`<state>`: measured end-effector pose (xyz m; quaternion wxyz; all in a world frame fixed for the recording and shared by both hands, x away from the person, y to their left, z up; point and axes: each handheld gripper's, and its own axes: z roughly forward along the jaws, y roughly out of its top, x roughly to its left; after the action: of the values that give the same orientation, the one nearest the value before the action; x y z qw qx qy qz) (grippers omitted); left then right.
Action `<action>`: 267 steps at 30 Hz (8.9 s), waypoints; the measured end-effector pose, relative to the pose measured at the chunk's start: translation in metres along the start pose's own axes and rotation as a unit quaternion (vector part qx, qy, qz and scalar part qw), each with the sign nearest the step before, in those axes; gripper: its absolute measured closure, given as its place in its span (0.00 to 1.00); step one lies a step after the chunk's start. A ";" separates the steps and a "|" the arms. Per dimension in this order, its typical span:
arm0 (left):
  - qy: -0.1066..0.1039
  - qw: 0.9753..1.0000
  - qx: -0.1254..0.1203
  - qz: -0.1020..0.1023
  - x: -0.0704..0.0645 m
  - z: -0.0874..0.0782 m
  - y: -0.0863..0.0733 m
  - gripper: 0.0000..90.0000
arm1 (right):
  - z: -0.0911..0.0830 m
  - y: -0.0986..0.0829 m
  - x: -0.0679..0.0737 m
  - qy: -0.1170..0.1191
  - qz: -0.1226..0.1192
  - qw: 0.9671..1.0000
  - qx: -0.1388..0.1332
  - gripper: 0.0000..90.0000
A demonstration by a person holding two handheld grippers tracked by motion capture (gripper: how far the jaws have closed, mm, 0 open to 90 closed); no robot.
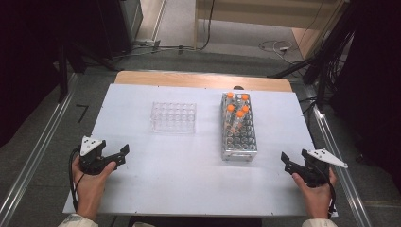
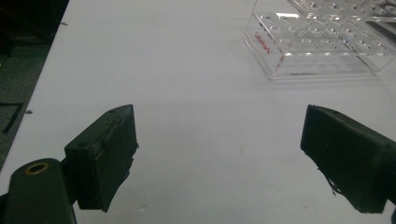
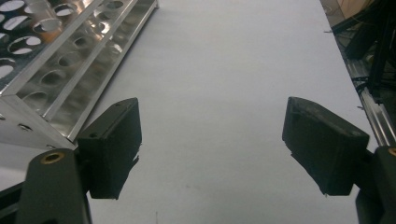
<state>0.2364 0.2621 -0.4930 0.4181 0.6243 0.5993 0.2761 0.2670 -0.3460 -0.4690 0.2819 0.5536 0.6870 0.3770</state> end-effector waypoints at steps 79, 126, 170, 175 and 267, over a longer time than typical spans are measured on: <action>-0.020 1.000 0.011 0.016 -0.004 0.011 -0.001 0.13 | 0.089 0.084 0.113 0.144 -0.114 0.983 -0.005 0.61; -0.027 0.999 0.011 0.017 -0.005 0.011 -0.001 0.13 | 0.097 0.104 0.114 0.145 -0.116 0.983 -0.002 0.79; -0.106 0.993 -0.015 0.046 -0.059 0.025 0.041 0.17 | 0.066 0.109 0.178 0.227 -0.151 0.962 -0.032 0.79; -0.118 0.991 -0.021 0.060 -0.073 0.028 0.051 0.17 | 0.072 0.105 0.193 0.238 -0.161 0.958 -0.023 0.79; -0.169 0.980 -0.090 0.061 -0.092 0.047 0.125 0.78 | 0.061 0.084 0.216 0.260 -0.189 0.947 -0.022 0.28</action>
<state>0.3285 0.1712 -0.3954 0.5499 0.6572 0.4535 0.2449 0.3127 -0.1145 -0.4268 0.1717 0.2900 0.8202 0.4623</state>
